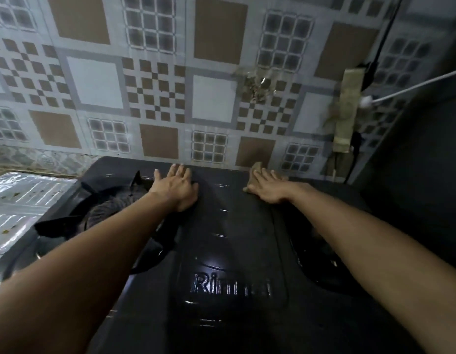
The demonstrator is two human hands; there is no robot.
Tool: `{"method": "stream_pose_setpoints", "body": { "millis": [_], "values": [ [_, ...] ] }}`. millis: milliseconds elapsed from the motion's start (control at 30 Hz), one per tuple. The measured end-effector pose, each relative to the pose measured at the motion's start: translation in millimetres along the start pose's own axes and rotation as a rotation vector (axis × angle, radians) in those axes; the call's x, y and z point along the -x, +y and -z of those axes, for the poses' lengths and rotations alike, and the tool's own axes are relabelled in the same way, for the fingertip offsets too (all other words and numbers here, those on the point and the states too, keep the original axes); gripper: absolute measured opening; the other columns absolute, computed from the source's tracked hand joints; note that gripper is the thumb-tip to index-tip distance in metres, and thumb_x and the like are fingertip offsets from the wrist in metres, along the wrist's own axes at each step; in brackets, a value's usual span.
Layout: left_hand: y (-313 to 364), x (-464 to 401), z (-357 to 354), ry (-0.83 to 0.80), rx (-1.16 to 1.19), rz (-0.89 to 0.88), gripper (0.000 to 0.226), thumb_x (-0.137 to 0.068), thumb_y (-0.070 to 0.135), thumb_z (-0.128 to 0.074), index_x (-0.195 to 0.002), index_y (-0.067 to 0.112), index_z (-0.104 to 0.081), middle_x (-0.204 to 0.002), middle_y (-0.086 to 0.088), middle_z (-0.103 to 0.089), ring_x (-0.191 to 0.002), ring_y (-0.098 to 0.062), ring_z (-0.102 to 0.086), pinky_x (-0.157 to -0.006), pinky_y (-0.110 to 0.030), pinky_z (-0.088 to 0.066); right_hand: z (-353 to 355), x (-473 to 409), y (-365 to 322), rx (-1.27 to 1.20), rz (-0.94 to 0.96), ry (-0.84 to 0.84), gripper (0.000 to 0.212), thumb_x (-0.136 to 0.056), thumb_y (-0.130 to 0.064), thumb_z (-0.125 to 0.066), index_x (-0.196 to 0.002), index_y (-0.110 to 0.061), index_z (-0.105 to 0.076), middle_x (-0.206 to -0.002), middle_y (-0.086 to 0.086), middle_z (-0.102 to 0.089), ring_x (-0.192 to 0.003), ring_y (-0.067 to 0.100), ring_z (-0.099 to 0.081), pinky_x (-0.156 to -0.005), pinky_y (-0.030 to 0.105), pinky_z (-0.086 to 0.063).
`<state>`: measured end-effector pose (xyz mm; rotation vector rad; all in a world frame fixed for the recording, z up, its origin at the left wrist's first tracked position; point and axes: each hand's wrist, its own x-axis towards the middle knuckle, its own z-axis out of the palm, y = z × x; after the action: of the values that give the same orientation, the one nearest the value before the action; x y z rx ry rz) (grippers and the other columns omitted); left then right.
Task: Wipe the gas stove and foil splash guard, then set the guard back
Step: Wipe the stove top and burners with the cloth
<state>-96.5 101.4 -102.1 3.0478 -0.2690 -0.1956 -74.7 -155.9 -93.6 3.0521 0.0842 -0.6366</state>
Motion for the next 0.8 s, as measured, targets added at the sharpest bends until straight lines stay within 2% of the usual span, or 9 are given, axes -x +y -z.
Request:
{"method": "stream_pose_setpoints", "body": {
  "millis": [67,167,233,300,400,533,667,800],
  "values": [
    [2.3,-1.0,0.5,-0.012,0.016,0.005,0.061,-0.102,0.041,-0.02,-0.154,0.01,-0.011,-0.163,-0.007,0.001,-0.15,-0.025,0.002,-0.117,-0.059,-0.003,7.3,5.1,31.7,0.017,-0.094,-0.029,0.09,-0.088,-0.073,-0.009,-0.153,-0.013,0.008,-0.16,0.01,0.017,-0.148,0.031,0.012,-0.119,0.052,0.0],
    [3.4,0.2,0.2,-0.03,0.042,0.012,0.06,-0.102,0.04,-0.02,-0.155,0.012,-0.011,-0.163,-0.004,0.002,-0.15,-0.025,0.004,-0.117,-0.059,-0.003,17.2,11.6,42.6,0.015,-0.144,-0.048,0.065,-0.103,-0.047,-0.019,-0.153,-0.009,-0.005,-0.16,0.016,0.01,-0.148,0.034,0.008,-0.12,0.047,-0.002],
    [3.8,1.0,0.0,-0.013,0.032,-0.005,0.06,-0.102,0.039,-0.021,-0.155,0.014,-0.01,-0.163,-0.003,0.003,-0.15,-0.025,0.004,-0.117,-0.06,-0.003,16.1,7.9,22.2,0.06,-0.075,-0.043,0.059,-0.103,-0.046,-0.019,-0.154,-0.015,-0.012,-0.162,0.013,0.007,-0.148,0.034,0.009,-0.12,0.05,0.0],
    [2.6,0.7,-0.2,-0.005,0.029,-0.013,0.06,-0.102,0.039,-0.022,-0.155,0.014,-0.008,-0.163,-0.002,0.003,-0.15,-0.025,0.004,-0.117,-0.06,-0.003,9.2,-1.4,-6.0,0.046,0.022,-0.042,0.064,-0.101,-0.051,-0.018,-0.154,-0.019,-0.002,-0.161,0.007,0.015,-0.147,0.034,0.014,-0.117,0.053,0.006],
    [-0.3,-1.6,-3.9,0.006,0.023,-0.006,0.061,-0.101,0.04,-0.021,-0.155,0.014,-0.008,-0.163,-0.001,0.003,-0.15,-0.025,0.004,-0.117,-0.06,-0.003,8.3,-8.5,-24.2,0.037,0.061,-0.065,0.071,-0.099,-0.057,-0.019,-0.152,-0.023,0.014,-0.159,0.004,0.023,-0.145,0.036,0.018,-0.116,0.054,0.006],
    [-2.0,-1.8,-5.1,0.018,0.002,0.017,0.062,-0.101,0.043,-0.02,-0.154,0.014,-0.01,-0.163,-0.001,0.002,-0.15,-0.024,0.002,-0.117,-0.06,-0.006,11.6,-11.0,-4.7,0.039,0.1,-0.097,0.07,-0.1,-0.054,-0.021,-0.152,-0.022,0.015,-0.16,0.003,0.022,-0.147,0.031,0.016,-0.118,0.05,0.004],
    [7.3,1.5,2.0,-0.001,-0.111,0.039,0.067,-0.1,0.051,-0.017,-0.154,0.013,-0.011,-0.163,-0.003,0.002,-0.15,-0.026,0.0,-0.114,-0.065,-0.003,15.6,-11.6,2.1,0.058,0.131,-0.115,0.071,-0.101,-0.051,-0.024,-0.152,-0.021,0.015,-0.16,0.004,0.02,-0.147,0.031,0.014,-0.119,0.049,0.004],
    [26.2,0.6,15.4,0.001,-0.132,-0.043,0.069,-0.1,0.054,-0.018,-0.154,0.012,-0.014,-0.163,-0.005,-0.005,-0.15,-0.025,-0.001,-0.114,-0.066,-0.002,20.2,-11.9,23.3,0.11,0.088,-0.118,0.075,-0.1,-0.053,-0.027,-0.151,-0.018,0.015,-0.16,0.006,0.018,-0.148,0.031,0.009,-0.12,0.044,0.002]
  ]
}}
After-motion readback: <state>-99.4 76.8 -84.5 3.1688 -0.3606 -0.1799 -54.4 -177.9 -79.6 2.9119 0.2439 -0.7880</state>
